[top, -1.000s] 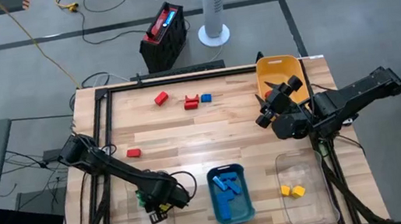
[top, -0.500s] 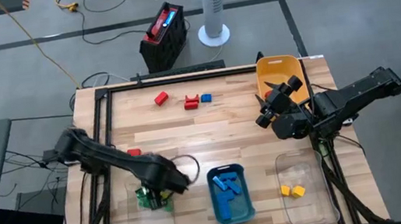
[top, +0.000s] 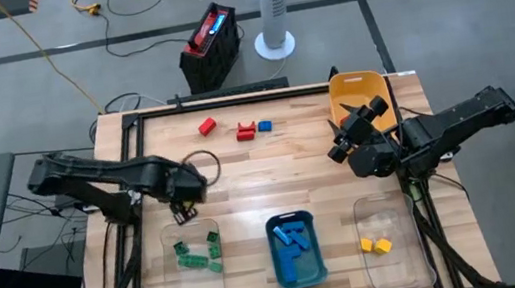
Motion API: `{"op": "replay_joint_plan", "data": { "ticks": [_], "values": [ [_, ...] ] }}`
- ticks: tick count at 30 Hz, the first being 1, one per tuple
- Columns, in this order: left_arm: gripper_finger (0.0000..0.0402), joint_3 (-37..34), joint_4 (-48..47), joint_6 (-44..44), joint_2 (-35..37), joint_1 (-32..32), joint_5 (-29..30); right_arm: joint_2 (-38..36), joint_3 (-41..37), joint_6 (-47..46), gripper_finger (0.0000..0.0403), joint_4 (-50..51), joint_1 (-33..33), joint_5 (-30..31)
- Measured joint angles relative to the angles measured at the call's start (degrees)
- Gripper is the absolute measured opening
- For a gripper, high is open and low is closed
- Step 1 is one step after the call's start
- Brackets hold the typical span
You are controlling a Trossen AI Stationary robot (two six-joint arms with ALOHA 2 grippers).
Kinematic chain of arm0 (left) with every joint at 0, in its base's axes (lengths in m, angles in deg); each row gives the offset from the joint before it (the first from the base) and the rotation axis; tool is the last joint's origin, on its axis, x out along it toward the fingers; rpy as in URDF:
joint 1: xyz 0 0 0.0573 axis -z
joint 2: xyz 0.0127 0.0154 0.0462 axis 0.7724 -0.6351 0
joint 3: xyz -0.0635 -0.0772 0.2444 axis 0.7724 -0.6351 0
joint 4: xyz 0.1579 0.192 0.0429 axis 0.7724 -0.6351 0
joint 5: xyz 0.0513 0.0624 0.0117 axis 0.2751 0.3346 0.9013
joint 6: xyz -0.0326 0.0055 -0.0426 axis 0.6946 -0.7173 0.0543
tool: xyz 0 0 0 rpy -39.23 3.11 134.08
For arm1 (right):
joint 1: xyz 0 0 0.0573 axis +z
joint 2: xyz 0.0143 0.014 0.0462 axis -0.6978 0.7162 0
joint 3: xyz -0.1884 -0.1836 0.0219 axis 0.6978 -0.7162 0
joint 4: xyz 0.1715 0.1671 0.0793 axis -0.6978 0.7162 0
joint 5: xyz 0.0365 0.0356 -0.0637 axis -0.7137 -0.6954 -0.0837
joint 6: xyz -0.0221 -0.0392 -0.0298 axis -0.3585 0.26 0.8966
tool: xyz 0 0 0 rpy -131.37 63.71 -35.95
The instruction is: Sort blocks
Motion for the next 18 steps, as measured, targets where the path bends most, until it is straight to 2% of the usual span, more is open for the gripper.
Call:
{"op": "replay_joint_plan", "data": {
  "ticks": [5,9,14,18],
  "values": [
    [0.0176,-11.1,3.5,-3.0,4.6,-5.9,-0.6,0.0,0.0,0.0,0.0244,0.0,0.0,0.0],
    [0.0176,-18.2,12.1,-10.2,7.7,-9.5,-3.6,0.0,0.0,0.0,0.0244,-0.1,0.0,0.0],
    [0.018,-23.1,16.1,-19.9,7.4,-11.4,-3.7,0.0,0.0,0.0,0.0244,-0.2,0.0,0.0],
    [0.021,-25.3,18.7,-24.7,6.9,-11.8,-4.7,0.0,0.0,0.0,0.0244,-0.3,0.0,0.0]
  ]
}}
